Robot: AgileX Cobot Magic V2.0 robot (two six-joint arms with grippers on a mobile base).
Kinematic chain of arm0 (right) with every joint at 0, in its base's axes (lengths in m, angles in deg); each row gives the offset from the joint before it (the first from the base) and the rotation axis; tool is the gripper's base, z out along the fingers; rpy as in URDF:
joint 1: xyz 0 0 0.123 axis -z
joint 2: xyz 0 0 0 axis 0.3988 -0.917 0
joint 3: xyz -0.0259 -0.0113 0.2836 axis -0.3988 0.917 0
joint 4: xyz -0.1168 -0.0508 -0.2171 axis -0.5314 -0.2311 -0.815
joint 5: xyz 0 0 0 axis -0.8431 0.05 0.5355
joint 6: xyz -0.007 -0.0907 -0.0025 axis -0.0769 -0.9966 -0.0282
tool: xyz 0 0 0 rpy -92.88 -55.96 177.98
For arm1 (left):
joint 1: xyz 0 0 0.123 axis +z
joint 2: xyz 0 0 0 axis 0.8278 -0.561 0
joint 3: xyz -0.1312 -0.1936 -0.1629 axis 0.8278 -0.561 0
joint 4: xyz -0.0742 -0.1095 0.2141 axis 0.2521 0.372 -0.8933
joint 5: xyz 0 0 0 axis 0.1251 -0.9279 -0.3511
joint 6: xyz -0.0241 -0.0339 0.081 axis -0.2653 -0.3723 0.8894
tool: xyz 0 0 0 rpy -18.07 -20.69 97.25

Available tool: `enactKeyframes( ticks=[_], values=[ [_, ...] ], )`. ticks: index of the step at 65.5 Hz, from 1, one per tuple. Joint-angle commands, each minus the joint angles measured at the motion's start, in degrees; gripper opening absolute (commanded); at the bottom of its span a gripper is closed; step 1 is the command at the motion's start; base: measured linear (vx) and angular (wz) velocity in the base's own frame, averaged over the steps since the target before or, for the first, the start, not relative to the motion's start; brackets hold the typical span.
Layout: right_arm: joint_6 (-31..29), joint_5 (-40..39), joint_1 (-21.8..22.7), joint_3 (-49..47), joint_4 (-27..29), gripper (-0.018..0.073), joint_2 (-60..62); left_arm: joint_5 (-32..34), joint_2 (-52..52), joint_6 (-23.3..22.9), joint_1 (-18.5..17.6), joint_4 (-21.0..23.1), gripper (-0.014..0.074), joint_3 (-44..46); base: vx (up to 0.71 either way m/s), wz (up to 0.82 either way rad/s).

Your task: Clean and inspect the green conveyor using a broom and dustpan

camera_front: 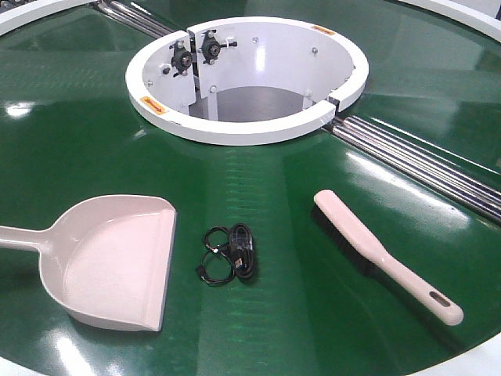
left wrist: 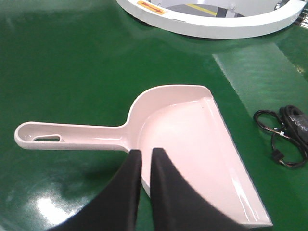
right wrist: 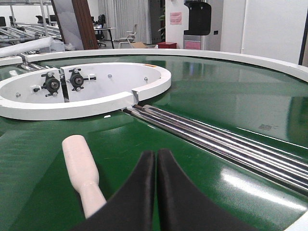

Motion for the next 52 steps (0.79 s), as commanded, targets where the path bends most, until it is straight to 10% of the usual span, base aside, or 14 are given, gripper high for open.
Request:
enactKeyframes(
  ticks=[1,21,34,52],
  values=[
    [-0.5,-4.3,0.5,0.2,0.0,-0.0008,0.6,3.6,-0.5,-0.1,0.0,0.6,0.0137,2.1,0.0,0.0],
    [-0.5,-4.3,0.5,0.2,0.0,-0.0008,0.6,3.8,-0.5,-0.1,0.0,0.7,0.0538,2.1,0.0,0.0],
    [-0.5,-4.3,0.5,0.2,0.0,-0.0008,0.6,3.6,-0.5,0.7,0.0,0.3,0.0575,3.3,0.0,0.0],
    [-0.5,-4.3,0.5,0.2,0.0,-0.0008,0.6,-14.8,-11.6,20.5,0.0,-7.8,0.0575,21.6,0.0,0.0]
  ],
)
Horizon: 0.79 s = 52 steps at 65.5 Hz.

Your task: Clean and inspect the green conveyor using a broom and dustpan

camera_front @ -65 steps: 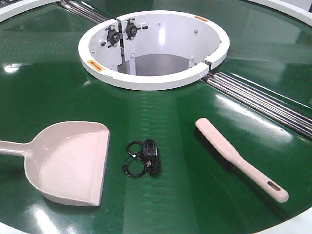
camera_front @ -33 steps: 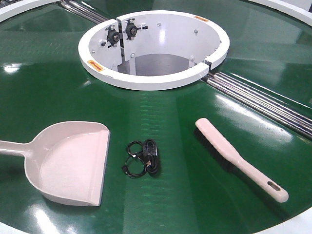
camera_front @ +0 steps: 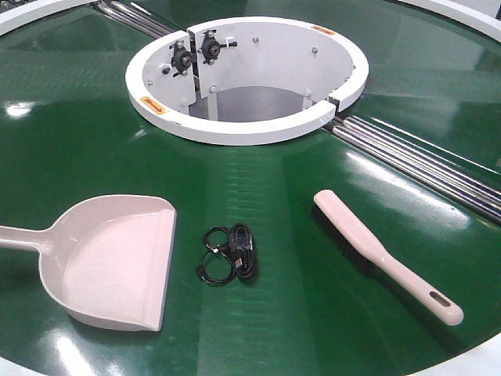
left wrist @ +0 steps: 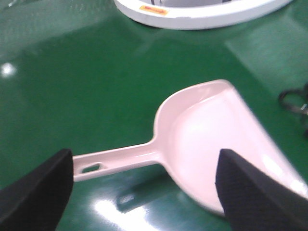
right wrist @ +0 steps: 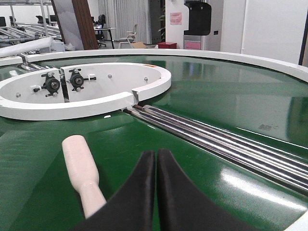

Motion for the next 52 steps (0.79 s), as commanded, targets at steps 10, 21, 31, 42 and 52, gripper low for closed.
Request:
enactKeyframes(
  ticks=[10,21,31,42,52],
  values=[
    [-0.5,-4.3,0.5,0.2,0.0,-0.0008,0.7,-11.0,-14.9,14.6,0.0,-8.3,0.0575,16.7,0.0,0.0],
    [-0.5,-4.3,0.5,0.2,0.0,-0.0008,0.7,-14.5,-25.4,17.2,0.0,-7.7,0.0575,23.0,0.0,0.0],
    [-0.5,-4.3,0.5,0.2,0.0,-0.0008,0.7,-18.1,-32.7,25.3,0.0,-7.6,0.0575,23.7,0.0,0.0],
    [-0.5,-4.3,0.5,0.2,0.0,-0.0008,0.7,-21.2,-36.1,38.2,0.0,-8.4,0.0575,23.7,0.0,0.0],
    [-0.5,-4.3,0.5,0.2,0.0,-0.0008,0.7,-18.8,-38.3,43.4,0.0,-9.3,0.0575,23.7,0.0,0.0]
  ],
)
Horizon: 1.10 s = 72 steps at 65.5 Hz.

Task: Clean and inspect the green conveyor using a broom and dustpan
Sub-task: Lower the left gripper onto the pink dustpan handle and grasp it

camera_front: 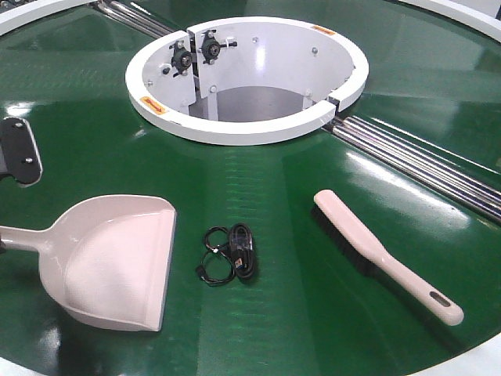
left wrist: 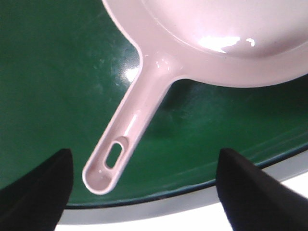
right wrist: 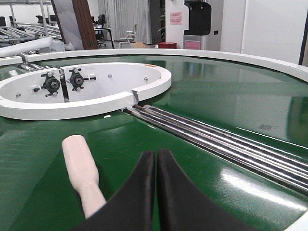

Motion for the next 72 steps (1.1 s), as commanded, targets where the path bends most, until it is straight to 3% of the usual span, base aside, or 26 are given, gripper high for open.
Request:
enactKeyframes(
  ticks=[1,8,38,72],
  values=[
    [-0.5,-4.3,0.5,0.2,0.0,-0.0008,0.7,2.4,0.0,3.1,0.0,-1.6,0.0575,1.8,0.0,0.0],
    [-0.5,-4.3,0.5,0.2,0.0,-0.0008,0.7,2.4,-2.5,4.3,0.0,-4.2,0.0575,1.8,0.0,0.0],
    [-0.5,-4.3,0.5,0.2,0.0,-0.0008,0.7,5.5,-8.4,10.3,0.0,-5.0,0.0575,1.8,0.0,0.0],
    [-0.5,-4.3,0.5,0.2,0.0,-0.0008,0.7,11.4,-15.0,10.4,0.0,-9.0,0.0575,1.9,0.0,0.0]
  ],
)
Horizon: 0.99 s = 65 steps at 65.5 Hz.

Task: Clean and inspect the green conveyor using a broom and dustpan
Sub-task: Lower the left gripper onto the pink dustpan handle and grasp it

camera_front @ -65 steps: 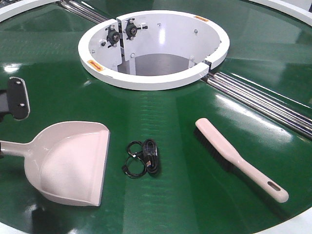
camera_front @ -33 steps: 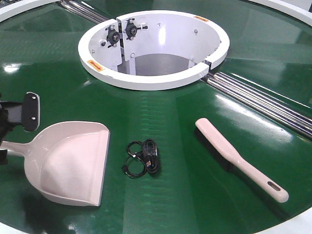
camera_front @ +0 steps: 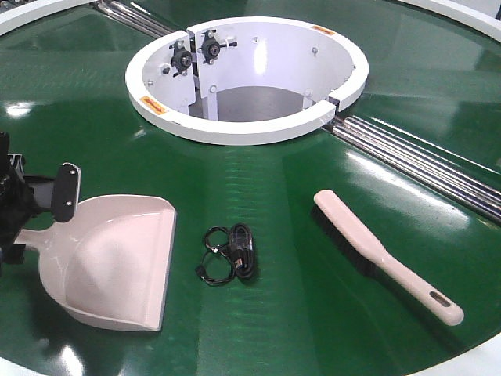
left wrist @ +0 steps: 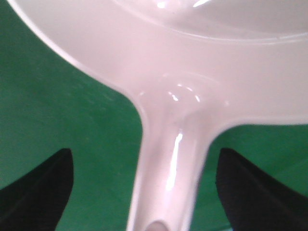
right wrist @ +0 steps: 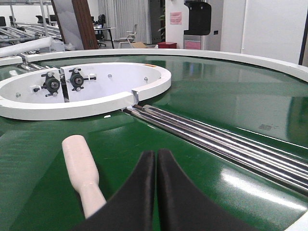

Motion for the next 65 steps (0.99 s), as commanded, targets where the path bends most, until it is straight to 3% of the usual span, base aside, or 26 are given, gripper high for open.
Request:
enactKeyframes(
  ticks=[1,10,18,40,65],
  values=[
    [-0.5,-4.3,0.5,0.2,0.0,-0.0008,0.7,1.6,1.1,-0.1,0.0,-1.4,0.0575,1.7,0.0,0.0],
    [-0.5,-4.3,0.5,0.2,0.0,-0.0008,0.7,1.0,-0.6,-0.1,0.0,-1.4,0.0538,1.7,0.0,0.0],
    [-0.5,-4.3,0.5,0.2,0.0,-0.0008,0.7,0.5,-1.2,-0.1,0.0,-1.5,0.0453,1.7,0.0,0.0],
    [-0.5,-4.3,0.5,0.2,0.0,-0.0008,0.7,-2.1,-0.4,-0.1,0.0,-3.9,-0.0004,1.7,0.0,0.0],
    [-0.5,-4.3,0.5,0.2,0.0,-0.0008,0.7,-4.5,2.3,-0.2,-1.2,-0.2,-0.0008,5.9,0.0,0.0]
  ],
)
